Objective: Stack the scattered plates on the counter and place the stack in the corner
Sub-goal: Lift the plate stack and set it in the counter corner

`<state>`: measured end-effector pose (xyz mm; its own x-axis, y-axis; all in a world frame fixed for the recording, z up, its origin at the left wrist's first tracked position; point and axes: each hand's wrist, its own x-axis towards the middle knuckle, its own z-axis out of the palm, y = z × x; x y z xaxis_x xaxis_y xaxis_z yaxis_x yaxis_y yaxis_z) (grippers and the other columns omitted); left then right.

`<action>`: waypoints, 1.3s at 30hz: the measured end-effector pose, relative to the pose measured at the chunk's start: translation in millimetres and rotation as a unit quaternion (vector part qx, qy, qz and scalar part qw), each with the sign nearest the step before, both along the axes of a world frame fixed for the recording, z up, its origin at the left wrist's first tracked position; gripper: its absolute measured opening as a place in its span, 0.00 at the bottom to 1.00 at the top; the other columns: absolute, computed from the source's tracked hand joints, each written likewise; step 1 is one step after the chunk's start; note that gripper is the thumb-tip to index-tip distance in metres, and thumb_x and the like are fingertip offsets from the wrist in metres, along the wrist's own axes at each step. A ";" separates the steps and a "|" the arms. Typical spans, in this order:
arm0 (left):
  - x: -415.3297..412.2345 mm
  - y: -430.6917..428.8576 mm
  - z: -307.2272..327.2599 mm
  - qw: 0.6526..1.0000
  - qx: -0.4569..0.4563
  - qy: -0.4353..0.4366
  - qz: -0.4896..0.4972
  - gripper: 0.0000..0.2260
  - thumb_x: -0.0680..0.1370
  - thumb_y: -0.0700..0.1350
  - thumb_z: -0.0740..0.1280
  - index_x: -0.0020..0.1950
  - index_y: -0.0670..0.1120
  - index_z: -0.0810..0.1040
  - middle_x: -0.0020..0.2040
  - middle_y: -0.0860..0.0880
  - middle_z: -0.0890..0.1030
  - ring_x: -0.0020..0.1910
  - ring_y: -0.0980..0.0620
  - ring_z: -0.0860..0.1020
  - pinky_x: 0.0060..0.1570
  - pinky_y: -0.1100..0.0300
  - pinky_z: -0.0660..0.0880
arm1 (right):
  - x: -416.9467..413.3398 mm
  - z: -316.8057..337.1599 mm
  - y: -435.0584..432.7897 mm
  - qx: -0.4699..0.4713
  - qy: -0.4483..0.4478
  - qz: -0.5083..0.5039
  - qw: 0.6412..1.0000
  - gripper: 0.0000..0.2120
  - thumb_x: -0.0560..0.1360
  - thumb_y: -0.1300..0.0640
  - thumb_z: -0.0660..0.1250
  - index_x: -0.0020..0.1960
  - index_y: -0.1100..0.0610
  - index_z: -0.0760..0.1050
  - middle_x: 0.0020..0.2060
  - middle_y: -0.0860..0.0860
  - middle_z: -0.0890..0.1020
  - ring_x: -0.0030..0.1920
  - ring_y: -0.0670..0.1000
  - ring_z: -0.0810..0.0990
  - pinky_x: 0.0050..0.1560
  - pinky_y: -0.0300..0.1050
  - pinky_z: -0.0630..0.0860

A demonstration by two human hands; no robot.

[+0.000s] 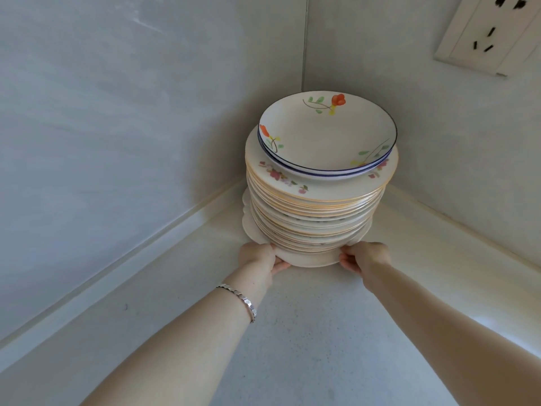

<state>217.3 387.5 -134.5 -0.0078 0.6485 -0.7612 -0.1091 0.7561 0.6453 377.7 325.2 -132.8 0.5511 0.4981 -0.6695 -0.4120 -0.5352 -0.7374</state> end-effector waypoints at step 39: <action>24.4 54.3 125.5 0.943 0.319 0.098 -0.019 0.20 0.80 0.53 0.53 0.68 0.48 0.71 0.66 0.46 0.75 0.65 0.45 0.72 0.68 0.50 0.67 | 40.9 132.5 65.0 0.175 -0.237 0.160 0.942 0.21 0.80 0.57 0.52 0.72 0.51 0.65 0.69 0.51 0.71 0.67 0.54 0.69 0.62 0.41 0.65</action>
